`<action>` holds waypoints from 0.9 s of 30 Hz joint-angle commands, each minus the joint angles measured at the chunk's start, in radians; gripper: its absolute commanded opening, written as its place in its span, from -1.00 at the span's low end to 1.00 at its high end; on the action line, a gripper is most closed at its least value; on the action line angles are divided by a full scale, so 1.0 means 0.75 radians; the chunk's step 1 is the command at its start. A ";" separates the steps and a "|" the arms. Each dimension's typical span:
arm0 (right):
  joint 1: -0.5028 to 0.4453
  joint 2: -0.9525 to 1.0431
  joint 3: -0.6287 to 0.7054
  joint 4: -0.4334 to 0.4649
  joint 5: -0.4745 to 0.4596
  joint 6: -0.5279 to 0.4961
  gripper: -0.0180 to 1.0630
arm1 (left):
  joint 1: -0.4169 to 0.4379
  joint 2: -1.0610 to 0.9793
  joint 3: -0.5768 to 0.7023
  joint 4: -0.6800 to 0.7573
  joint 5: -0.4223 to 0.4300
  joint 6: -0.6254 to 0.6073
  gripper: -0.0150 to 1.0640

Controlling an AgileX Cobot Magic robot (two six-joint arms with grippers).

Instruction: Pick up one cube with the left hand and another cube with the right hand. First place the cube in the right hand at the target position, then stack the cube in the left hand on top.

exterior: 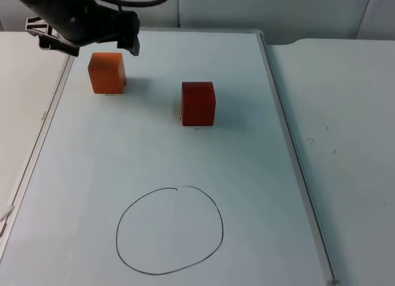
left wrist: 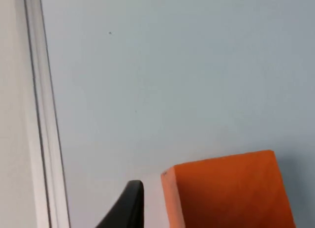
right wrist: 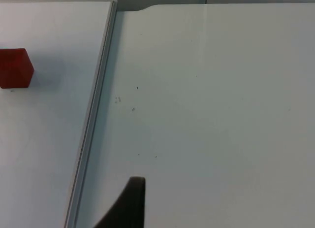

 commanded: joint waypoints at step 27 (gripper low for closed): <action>-0.005 -0.003 0.010 0.002 -0.012 0.004 0.98 | -0.010 0.147 -0.058 0.058 -0.093 -0.047 0.36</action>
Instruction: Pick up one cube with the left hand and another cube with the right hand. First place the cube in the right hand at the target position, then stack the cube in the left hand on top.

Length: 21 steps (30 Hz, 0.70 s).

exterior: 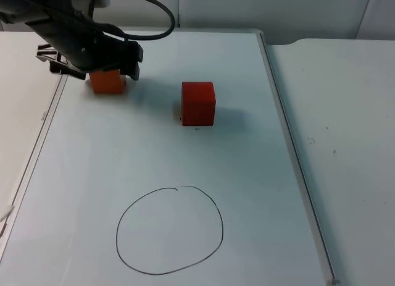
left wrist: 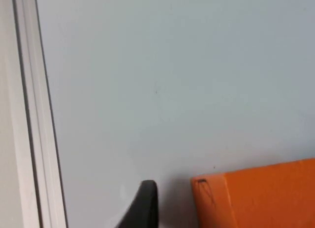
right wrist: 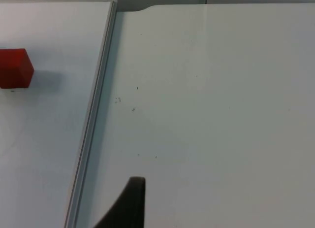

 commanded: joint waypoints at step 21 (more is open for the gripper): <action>-0.005 -0.003 0.010 0.002 -0.012 0.004 0.98 | -0.009 -0.889 0.006 0.048 0.353 -0.041 -0.94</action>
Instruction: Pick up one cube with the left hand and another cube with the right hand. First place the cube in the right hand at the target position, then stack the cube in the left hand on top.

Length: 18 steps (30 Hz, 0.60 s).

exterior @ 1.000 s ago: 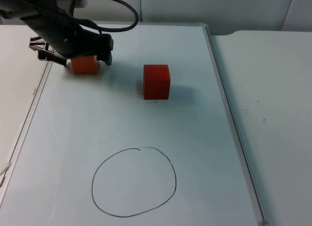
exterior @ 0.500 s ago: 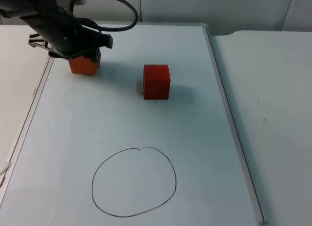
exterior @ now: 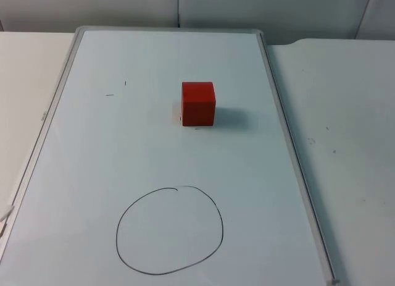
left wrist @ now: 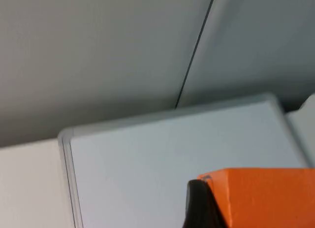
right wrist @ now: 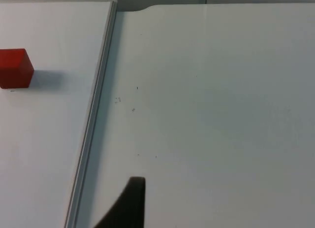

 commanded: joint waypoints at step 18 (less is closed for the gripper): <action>-0.005 -0.003 0.010 0.002 -0.012 0.004 0.98 | -0.009 -1.199 0.980 0.386 -0.068 -0.262 -0.94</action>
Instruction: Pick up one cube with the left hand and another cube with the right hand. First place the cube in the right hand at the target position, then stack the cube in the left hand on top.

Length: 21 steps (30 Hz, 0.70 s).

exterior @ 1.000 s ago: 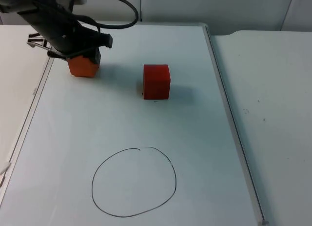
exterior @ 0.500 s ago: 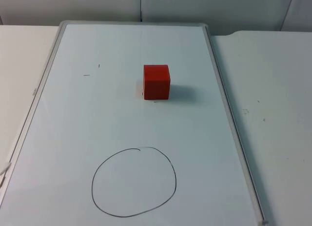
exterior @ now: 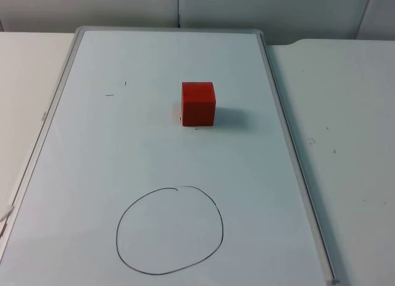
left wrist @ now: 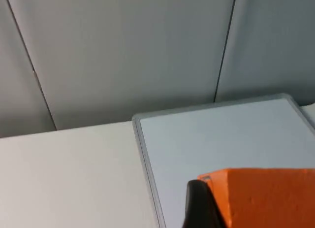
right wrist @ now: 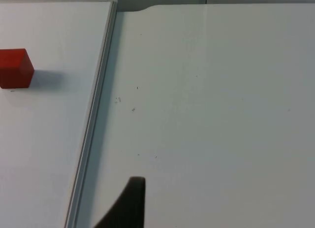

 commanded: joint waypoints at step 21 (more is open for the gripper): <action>-0.005 -0.003 -0.001 0.171 0.008 -0.105 0.96 | -0.009 -0.722 0.553 0.013 0.143 0.015 -0.94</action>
